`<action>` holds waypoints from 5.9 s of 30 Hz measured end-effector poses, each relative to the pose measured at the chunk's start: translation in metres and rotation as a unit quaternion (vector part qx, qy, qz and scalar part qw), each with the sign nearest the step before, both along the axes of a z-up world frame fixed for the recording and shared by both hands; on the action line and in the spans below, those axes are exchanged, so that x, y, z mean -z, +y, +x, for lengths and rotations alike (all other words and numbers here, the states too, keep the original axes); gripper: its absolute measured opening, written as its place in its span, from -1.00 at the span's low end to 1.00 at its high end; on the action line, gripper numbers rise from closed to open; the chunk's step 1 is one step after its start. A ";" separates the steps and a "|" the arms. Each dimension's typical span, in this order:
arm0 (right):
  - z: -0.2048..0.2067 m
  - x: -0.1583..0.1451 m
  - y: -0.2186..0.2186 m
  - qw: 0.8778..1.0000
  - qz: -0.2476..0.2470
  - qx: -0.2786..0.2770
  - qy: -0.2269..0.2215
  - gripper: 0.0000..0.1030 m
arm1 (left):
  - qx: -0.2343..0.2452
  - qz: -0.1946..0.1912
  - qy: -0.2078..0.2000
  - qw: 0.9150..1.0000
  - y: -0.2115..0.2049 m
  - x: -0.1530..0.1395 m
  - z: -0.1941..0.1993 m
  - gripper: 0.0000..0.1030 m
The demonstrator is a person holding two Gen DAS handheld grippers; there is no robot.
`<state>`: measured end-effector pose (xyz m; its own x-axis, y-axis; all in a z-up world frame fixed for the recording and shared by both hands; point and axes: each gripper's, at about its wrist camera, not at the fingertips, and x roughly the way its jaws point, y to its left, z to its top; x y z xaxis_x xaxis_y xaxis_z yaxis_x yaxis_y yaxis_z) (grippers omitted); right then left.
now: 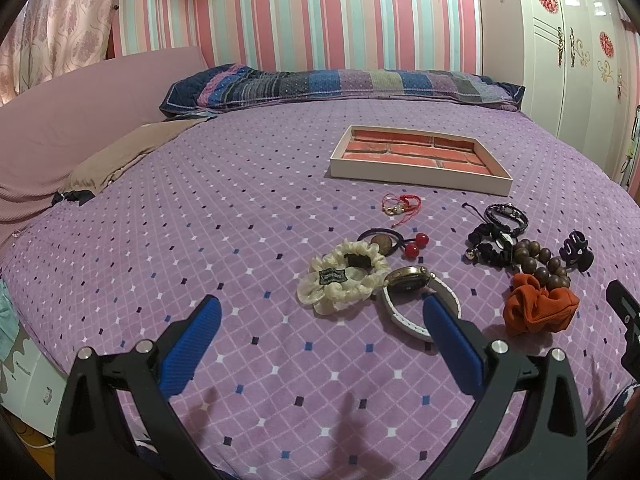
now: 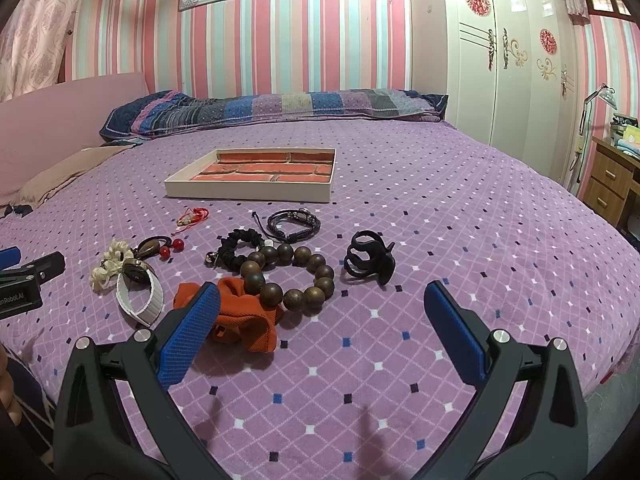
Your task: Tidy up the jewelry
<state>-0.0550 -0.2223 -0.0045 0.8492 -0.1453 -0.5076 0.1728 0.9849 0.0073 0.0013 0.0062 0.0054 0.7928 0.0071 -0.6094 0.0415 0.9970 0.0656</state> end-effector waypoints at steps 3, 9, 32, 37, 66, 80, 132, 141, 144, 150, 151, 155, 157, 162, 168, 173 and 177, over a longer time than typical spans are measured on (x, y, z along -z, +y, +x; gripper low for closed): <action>0.000 0.000 0.000 1.000 0.000 0.000 0.000 0.92 | 0.000 0.001 0.000 1.000 0.000 0.000 0.000 0.91; 0.000 0.000 0.000 1.000 0.000 0.000 0.000 0.92 | 0.000 0.001 0.000 1.000 0.000 0.000 0.000 0.91; -0.001 -0.001 -0.002 1.000 -0.002 0.001 -0.002 0.92 | 0.000 0.003 -0.002 1.000 -0.001 -0.001 -0.003 0.91; -0.002 -0.003 -0.003 1.000 -0.003 0.001 -0.004 0.92 | 0.000 0.003 -0.002 1.000 -0.002 -0.001 -0.003 0.91; -0.001 -0.002 -0.001 1.000 -0.007 0.001 -0.006 0.92 | 0.000 0.004 -0.003 1.000 -0.002 0.000 -0.004 0.91; 0.004 0.003 0.000 1.000 -0.004 0.001 0.000 0.92 | 0.007 0.009 -0.005 1.000 -0.003 0.002 -0.001 0.91; 0.223 0.016 -0.040 0.993 0.005 0.004 0.117 0.92 | 0.081 -0.021 0.145 0.986 -0.055 0.017 0.233 0.91; 0.232 0.049 -0.046 0.985 0.038 -0.015 0.167 0.55 | 0.095 -0.011 0.184 0.978 -0.062 0.052 0.237 0.90; 0.233 0.053 -0.046 0.984 0.043 -0.019 0.170 0.49 | 0.087 -0.007 0.176 0.980 -0.062 0.054 0.240 0.90; 0.232 0.056 -0.042 0.987 0.029 -0.023 0.156 0.33 | 0.087 -0.017 0.163 0.983 -0.062 0.058 0.245 0.76; 0.232 0.057 -0.042 0.987 0.030 -0.025 0.155 0.25 | 0.094 -0.017 0.163 0.982 -0.065 0.059 0.245 0.59; 0.234 0.060 -0.042 0.988 0.029 -0.028 0.150 0.15 | 0.109 -0.021 0.173 0.979 -0.069 0.065 0.249 0.39; 0.235 0.061 -0.041 0.988 0.029 -0.030 0.148 0.13 | 0.113 -0.025 0.170 0.979 -0.070 0.064 0.250 0.34; 0.238 0.063 -0.035 0.988 0.019 -0.035 0.147 -0.10 | 0.122 -0.021 0.168 0.978 -0.072 0.067 0.255 0.11; 0.241 0.064 -0.032 0.988 0.019 -0.043 0.147 -0.36 | 0.134 -0.028 0.163 0.977 -0.076 0.068 0.257 -0.23; 0.243 0.065 -0.030 0.987 0.024 -0.051 0.149 -0.57 | 0.141 -0.041 0.166 0.975 -0.077 0.068 0.263 -0.44; 0.243 0.065 -0.030 0.987 0.031 -0.054 0.148 -0.65 | 0.144 -0.051 0.167 0.974 -0.076 0.069 0.265 -0.65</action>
<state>0.1883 -0.2523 -0.0695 0.6713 -0.0235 -0.7408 0.0705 0.9970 0.0322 0.2667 -0.0698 -0.0632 0.5096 -0.2612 -0.8198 0.3227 0.9413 -0.0993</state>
